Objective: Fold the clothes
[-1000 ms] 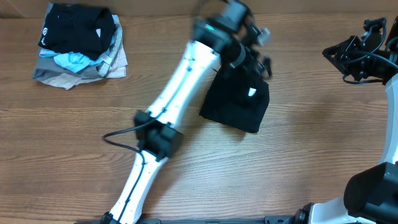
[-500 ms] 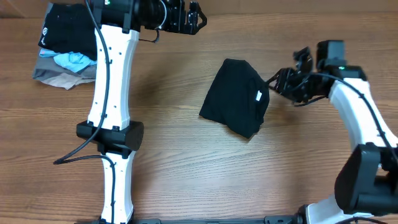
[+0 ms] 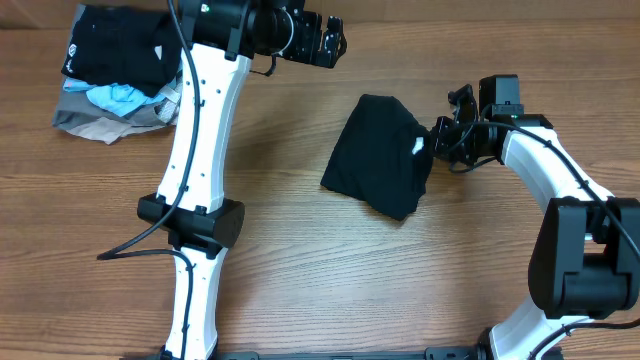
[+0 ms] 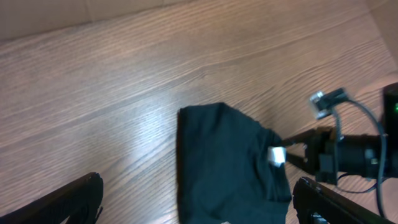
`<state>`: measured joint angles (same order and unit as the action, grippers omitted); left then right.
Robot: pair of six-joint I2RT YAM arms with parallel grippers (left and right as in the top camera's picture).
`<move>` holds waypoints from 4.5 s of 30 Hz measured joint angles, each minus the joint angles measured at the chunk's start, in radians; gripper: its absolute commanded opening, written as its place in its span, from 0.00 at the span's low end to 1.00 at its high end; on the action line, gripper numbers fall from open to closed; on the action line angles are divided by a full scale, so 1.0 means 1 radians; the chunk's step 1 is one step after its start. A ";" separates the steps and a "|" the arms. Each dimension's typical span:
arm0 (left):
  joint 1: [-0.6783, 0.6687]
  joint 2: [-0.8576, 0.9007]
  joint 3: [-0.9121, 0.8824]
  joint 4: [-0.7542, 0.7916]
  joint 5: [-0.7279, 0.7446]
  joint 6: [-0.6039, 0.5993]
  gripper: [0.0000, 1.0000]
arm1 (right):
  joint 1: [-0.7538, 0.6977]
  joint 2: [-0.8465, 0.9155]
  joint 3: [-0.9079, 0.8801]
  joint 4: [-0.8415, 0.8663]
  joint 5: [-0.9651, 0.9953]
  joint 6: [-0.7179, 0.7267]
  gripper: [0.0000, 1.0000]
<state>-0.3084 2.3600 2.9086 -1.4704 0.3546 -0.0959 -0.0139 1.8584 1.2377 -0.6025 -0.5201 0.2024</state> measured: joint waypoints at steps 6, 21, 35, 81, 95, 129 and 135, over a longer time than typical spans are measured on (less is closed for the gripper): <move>-0.025 0.000 -0.082 0.004 -0.039 0.016 1.00 | -0.081 0.000 0.000 0.025 0.026 0.029 0.04; -0.100 0.000 -0.174 0.044 -0.125 0.131 1.00 | -0.298 0.008 0.119 -0.230 0.159 0.082 1.00; -0.548 0.121 -0.382 0.309 -0.309 0.159 0.99 | -0.502 0.008 0.243 -0.323 0.161 0.063 1.00; -0.154 0.149 -0.402 0.243 -0.695 0.430 0.04 | -0.502 0.008 0.243 -0.331 0.180 0.058 1.00; 0.113 -0.165 -0.397 0.282 -0.575 0.476 0.04 | -0.499 0.008 0.243 -0.330 0.179 0.059 1.00; 0.599 -0.037 -0.417 0.727 -0.449 1.228 0.04 | -0.297 0.008 0.243 -0.314 0.177 0.059 0.99; 0.599 -0.035 -0.417 0.757 -0.555 1.111 0.04 | -0.297 0.008 0.243 -0.313 0.177 0.059 0.99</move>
<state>0.2909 2.3249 2.4912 -0.7132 -0.2001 1.0153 -0.3107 1.8660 1.4811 -0.9157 -0.3431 0.2615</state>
